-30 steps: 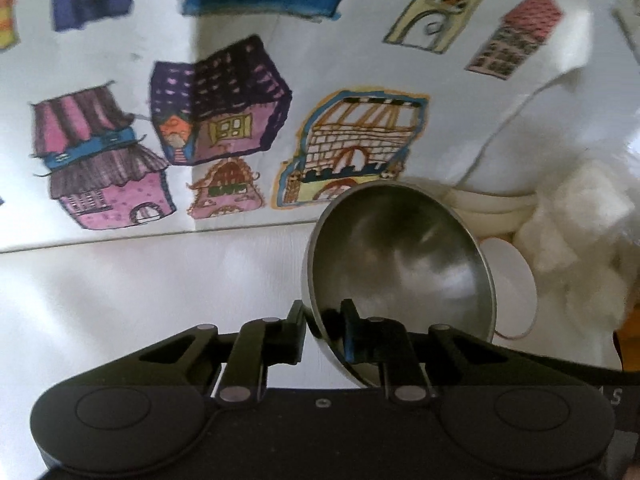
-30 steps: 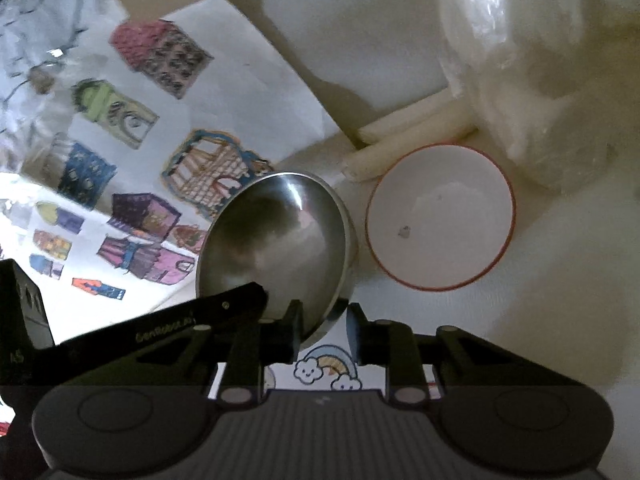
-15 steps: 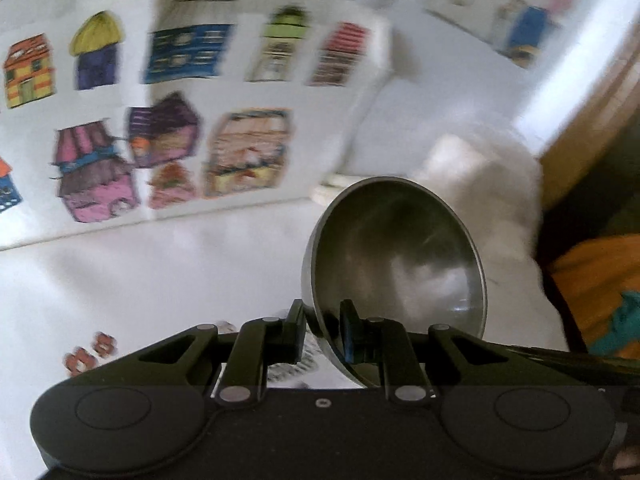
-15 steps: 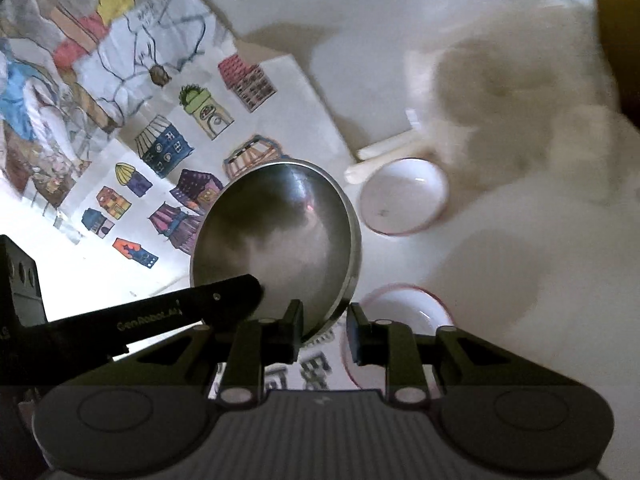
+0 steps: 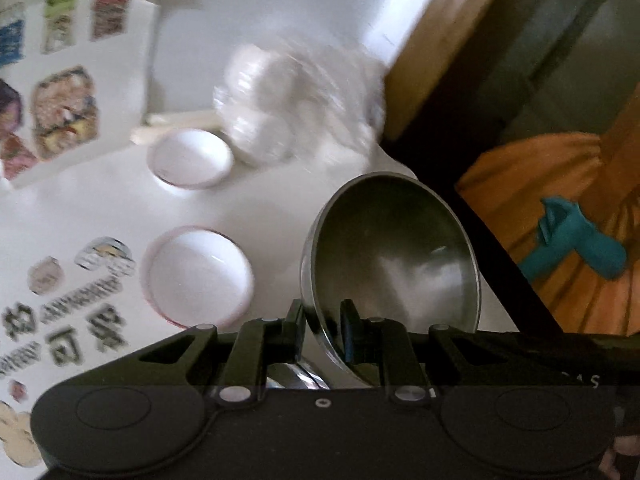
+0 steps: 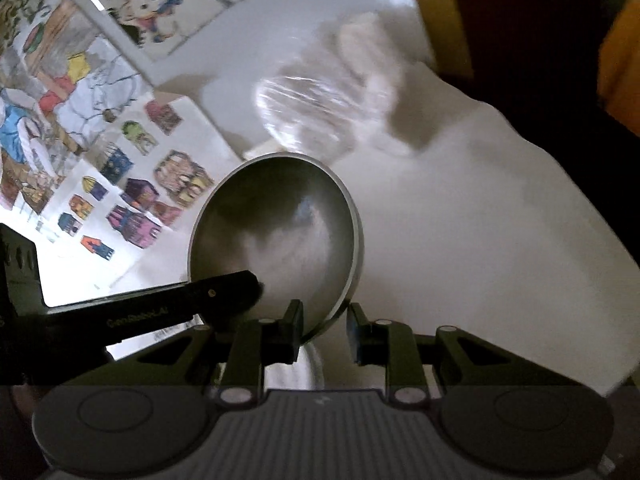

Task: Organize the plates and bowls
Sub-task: 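Lift and carry the steel bowl toward the stacked steel plates with the left tool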

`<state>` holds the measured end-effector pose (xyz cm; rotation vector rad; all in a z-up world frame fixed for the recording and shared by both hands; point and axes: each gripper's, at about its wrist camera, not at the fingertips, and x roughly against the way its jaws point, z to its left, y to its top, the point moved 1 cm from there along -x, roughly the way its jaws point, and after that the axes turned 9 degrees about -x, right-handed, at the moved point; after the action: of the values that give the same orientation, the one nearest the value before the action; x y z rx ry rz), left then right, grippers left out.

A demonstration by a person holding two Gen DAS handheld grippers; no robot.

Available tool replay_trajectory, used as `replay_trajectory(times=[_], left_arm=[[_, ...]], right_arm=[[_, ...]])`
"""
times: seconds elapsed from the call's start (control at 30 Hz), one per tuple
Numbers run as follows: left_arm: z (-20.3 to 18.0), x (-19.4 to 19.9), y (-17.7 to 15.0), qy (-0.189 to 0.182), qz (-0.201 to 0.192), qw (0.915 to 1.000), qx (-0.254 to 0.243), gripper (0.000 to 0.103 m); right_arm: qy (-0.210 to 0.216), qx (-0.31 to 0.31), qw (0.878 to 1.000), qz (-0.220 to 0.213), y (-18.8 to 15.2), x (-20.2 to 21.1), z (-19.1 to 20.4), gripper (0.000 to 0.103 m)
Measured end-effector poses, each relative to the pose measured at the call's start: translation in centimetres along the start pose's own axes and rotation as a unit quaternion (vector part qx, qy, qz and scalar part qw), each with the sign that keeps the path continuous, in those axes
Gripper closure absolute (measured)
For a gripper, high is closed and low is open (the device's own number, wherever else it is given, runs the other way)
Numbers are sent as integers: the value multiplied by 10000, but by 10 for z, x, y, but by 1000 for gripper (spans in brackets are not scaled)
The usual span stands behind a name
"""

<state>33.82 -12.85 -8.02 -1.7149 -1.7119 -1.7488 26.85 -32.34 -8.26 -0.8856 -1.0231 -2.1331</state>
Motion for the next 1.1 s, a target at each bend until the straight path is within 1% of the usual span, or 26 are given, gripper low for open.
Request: replay_trajectory(times=[0.1, 0.2, 0.27, 0.53, 0.73, 0.83, 0.97, 1.1], left_arm=[[-24, -19, -8, 22, 194, 9997, 130, 83], [-45, -33, -18, 128, 329, 9991, 239, 83], [-54, -41, -22, 228, 376, 9981, 428, 83], [-81, -67, -40, 734, 500, 9899, 1105, 83], [-82, -80, -38, 1149, 471, 9822, 1408, 83], [-79, -85, -37, 1288, 444, 9789, 1522, 83], [-75, -89, -34, 1399, 422, 9757, 1632, 80], [-72, -92, -33, 1411, 429, 9748, 1672, 78]], right_arm=[[-36, 11, 9997, 228, 2, 5, -29, 77], [-63, 254, 9985, 485, 9, 7, -51, 77], [-20, 407, 9968, 694, 16, 6, -64, 77], [134, 1117, 9836, 1410, 40, -13, -96, 77], [214, 1404, 9760, 1649, 50, -36, -100, 77], [235, 1516, 9731, 1720, 55, -45, -99, 77], [264, 1609, 9710, 1749, 61, -51, -94, 77], [308, 1612, 9708, 1749, 65, -54, -93, 77]])
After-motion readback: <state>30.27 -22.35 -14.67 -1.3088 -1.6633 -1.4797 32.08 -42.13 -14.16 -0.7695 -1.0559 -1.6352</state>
